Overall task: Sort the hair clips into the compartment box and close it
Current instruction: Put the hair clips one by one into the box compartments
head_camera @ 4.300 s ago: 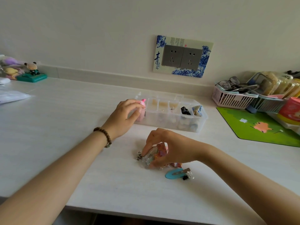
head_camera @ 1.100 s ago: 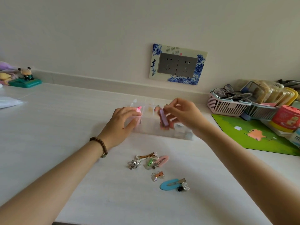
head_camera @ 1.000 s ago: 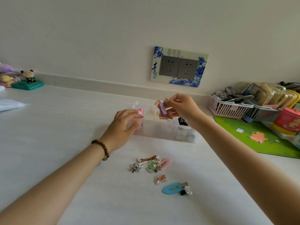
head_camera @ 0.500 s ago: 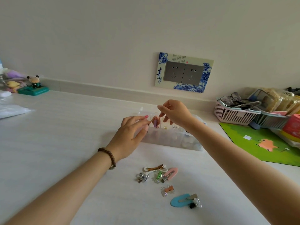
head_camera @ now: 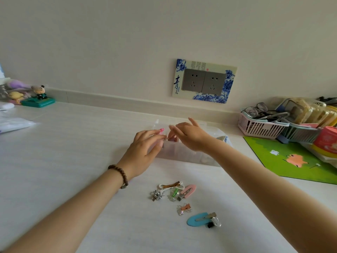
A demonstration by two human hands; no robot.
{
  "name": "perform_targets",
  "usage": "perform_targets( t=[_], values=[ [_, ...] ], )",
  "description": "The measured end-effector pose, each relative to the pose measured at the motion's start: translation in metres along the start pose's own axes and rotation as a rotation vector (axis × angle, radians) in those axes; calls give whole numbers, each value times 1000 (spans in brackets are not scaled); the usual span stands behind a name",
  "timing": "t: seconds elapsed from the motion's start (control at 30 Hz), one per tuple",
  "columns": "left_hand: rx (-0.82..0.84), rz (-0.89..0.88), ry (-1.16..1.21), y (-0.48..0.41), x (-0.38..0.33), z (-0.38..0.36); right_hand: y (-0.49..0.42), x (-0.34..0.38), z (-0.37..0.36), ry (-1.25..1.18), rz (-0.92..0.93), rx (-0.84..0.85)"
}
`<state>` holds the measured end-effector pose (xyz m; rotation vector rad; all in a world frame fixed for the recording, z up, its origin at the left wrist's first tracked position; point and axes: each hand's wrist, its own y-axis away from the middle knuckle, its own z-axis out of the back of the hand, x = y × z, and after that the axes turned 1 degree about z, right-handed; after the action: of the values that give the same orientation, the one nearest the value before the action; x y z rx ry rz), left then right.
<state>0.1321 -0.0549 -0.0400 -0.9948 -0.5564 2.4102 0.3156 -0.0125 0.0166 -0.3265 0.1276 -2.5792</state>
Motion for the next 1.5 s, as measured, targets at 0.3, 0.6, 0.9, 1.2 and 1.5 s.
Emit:
perform_targets(
  t=[0.3, 0.6, 0.9, 1.2, 1.5],
  values=[
    [-28, -27, 26, -3, 7, -1, 88, 13, 0, -410, 128, -32],
    [-56, -46, 4, -2, 6, -3, 112, -1, -18, -407, 3, 192],
    [-56, -35, 1, -2, 7, -4, 104, -6, 7, -696, 20, -81],
    [-27, -21, 31, -2, 7, -2, 22, -19, 25, -540, -187, -320],
    [-36, -20, 22, -4, 8, -2, 74, -10, 20, -394, -10, -386]
  ],
)
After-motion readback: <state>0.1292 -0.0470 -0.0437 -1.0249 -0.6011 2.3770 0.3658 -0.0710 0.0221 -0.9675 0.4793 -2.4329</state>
